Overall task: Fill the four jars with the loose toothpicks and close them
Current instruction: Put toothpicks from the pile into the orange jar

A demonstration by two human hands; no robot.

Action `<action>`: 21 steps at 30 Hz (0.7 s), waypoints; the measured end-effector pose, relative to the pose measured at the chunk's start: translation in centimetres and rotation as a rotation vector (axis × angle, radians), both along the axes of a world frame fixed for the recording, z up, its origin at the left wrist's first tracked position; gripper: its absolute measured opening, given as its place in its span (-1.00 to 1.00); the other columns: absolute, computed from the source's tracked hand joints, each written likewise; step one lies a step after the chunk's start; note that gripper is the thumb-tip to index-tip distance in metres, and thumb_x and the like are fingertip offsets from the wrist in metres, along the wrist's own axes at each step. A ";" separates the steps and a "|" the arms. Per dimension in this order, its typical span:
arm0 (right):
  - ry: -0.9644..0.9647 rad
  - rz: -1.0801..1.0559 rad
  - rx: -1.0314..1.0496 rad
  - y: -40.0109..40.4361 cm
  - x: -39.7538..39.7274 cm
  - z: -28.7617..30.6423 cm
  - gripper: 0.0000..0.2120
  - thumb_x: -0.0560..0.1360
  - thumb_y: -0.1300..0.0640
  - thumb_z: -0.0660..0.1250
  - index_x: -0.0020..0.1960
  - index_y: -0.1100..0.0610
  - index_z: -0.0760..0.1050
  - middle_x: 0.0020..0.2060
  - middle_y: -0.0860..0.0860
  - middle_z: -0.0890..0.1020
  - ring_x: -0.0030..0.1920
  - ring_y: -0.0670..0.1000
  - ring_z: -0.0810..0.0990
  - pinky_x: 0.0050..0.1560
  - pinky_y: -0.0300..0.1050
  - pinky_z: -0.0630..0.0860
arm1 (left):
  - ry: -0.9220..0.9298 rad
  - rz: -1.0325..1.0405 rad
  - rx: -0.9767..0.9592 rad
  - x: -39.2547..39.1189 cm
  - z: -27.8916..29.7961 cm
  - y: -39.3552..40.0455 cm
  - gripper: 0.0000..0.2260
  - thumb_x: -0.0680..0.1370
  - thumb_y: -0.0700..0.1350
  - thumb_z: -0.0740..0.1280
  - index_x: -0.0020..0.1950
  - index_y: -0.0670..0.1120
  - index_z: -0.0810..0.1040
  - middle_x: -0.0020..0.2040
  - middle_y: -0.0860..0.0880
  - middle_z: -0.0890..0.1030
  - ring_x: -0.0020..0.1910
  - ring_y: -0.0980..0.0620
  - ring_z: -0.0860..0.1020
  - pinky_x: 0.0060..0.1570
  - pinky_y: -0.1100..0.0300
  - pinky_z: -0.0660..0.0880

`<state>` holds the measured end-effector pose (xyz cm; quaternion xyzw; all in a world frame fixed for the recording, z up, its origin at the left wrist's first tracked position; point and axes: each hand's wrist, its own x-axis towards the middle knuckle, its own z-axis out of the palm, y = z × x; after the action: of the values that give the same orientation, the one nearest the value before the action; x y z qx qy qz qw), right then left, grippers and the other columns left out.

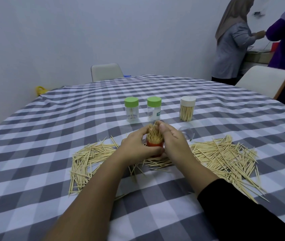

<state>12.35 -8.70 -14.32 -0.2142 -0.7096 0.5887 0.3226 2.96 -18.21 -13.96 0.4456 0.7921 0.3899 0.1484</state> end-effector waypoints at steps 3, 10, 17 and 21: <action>-0.025 -0.043 0.052 0.1 0.1 0.1 -0.69 0.64 0.07 0.09 0.27 0.05 0.51 0.02 -0.11 0.61 0.12 -0.06 0.57 0.20 -0.06 0.49 | -0.004 0.003 0.047 0.0 -0.2 0.1 -0.55 0.41 0.18 0.40 0.29 0.30 0.43 0.22 0.15 0.56 0.22 0.09 0.49 0.27 0.02 0.42; -0.060 -0.033 0.047 0.5 0.2 0.1 -0.67 0.61 0.15 0.10 0.32 0.05 0.49 0.02 -0.04 0.63 0.03 -0.06 0.58 0.14 0.02 0.54 | -0.023 -0.005 -0.025 0.4 0.4 -0.1 -0.30 0.38 0.06 0.50 0.45 0.16 0.28 0.24 0.15 0.52 0.24 0.12 0.49 0.26 0.13 0.42; -0.073 0.039 0.583 0.1 -0.1 -0.4 -0.61 0.62 0.09 0.16 0.44 0.02 0.31 0.39 -0.07 0.41 0.40 -0.13 0.32 0.37 -0.30 0.21 | 0.078 0.064 -0.155 0.2 -0.2 0.1 -0.59 0.23 0.19 0.35 0.06 0.22 0.45 -0.03 0.17 0.60 0.02 0.07 0.57 0.14 -0.03 0.49; -0.097 -0.058 0.752 0.1 -0.4 -0.9 -0.66 0.59 0.15 0.20 0.35 0.13 0.44 0.27 0.01 0.53 0.30 -0.03 0.45 0.20 -0.39 0.23 | 0.130 0.081 -0.150 0.5 -0.1 0.1 -0.79 0.34 0.13 0.29 -0.06 0.16 0.46 -0.16 0.17 0.56 -0.02 0.05 0.54 0.17 -0.06 0.43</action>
<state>12.00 -8.58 -15.23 -0.1285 -0.8842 0.2669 0.3611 3.42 -18.07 -14.02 0.4250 0.8444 0.3057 0.1138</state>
